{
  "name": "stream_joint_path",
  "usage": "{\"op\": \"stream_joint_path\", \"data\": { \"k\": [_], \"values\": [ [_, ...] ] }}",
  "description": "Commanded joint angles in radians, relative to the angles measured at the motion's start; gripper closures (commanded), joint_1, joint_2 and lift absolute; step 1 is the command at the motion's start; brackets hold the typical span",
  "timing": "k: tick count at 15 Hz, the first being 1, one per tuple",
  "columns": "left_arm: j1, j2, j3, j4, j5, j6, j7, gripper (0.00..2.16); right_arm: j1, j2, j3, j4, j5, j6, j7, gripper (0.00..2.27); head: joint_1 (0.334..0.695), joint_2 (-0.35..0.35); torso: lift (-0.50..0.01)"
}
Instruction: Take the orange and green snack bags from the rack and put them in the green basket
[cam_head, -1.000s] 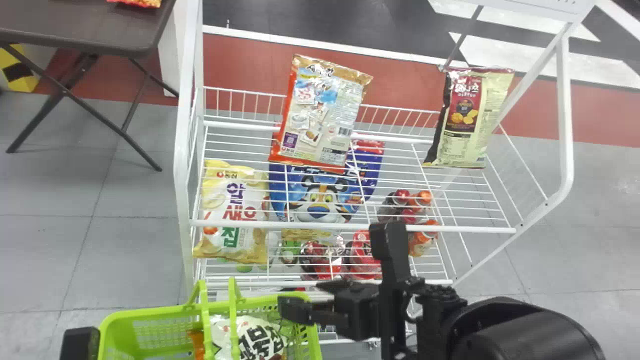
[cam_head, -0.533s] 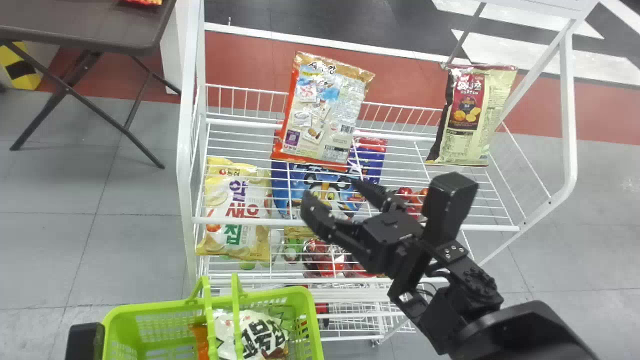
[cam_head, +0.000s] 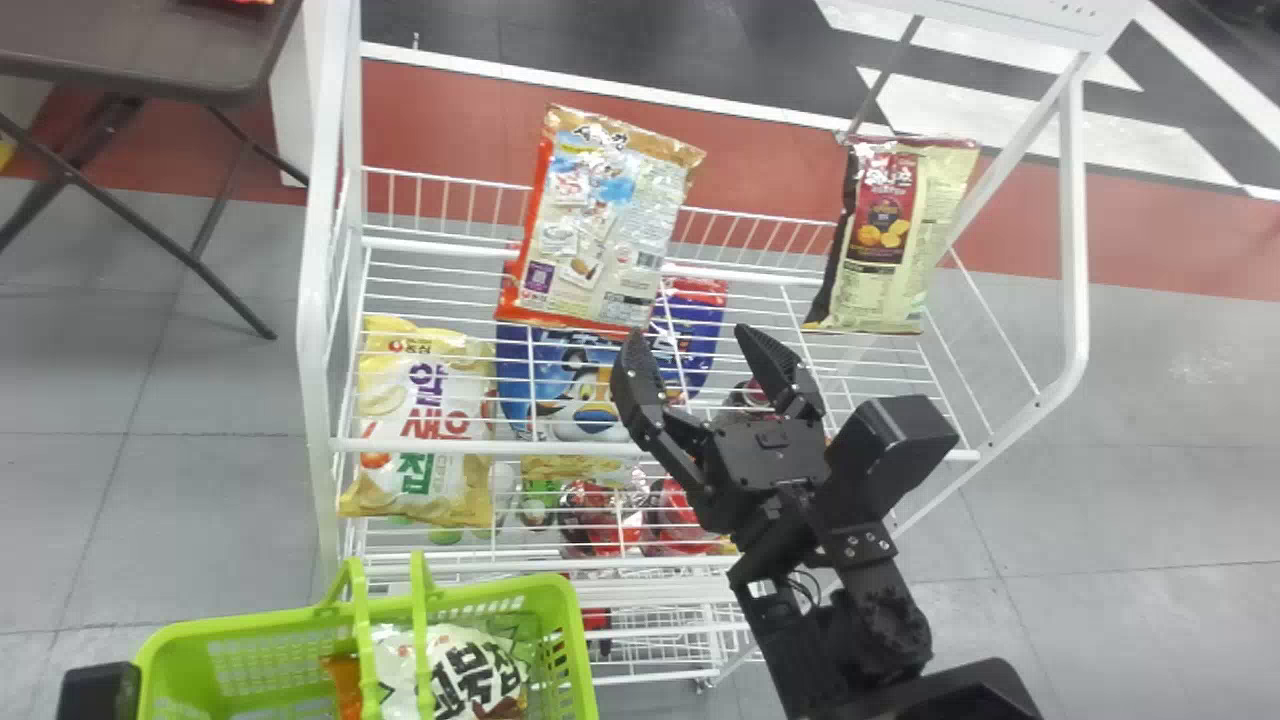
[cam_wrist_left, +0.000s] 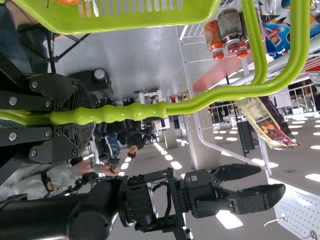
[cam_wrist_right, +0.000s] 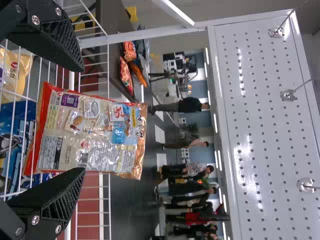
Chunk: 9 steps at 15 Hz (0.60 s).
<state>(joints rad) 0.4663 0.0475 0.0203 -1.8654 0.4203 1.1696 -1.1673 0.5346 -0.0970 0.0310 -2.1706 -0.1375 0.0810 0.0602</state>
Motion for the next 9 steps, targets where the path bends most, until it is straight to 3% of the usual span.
{"op": "stream_joint_path", "data": {
  "k": [1, 9],
  "values": [
    [0.000, 0.002, 0.000, 0.000, 0.000, -0.004, -0.002, 2.15, 0.005, -0.001, -0.022, 0.023, -0.004, -0.066, 0.029, 0.11, 0.695, -0.345, 0.000],
    [0.002, 0.000, -0.003, 0.000, 0.002, -0.007, 0.000, 2.15, 0.013, -0.009, -0.025, 0.021, -0.002, -0.100, 0.053, 0.11, 0.695, -0.350, 0.000]
  ]
}}
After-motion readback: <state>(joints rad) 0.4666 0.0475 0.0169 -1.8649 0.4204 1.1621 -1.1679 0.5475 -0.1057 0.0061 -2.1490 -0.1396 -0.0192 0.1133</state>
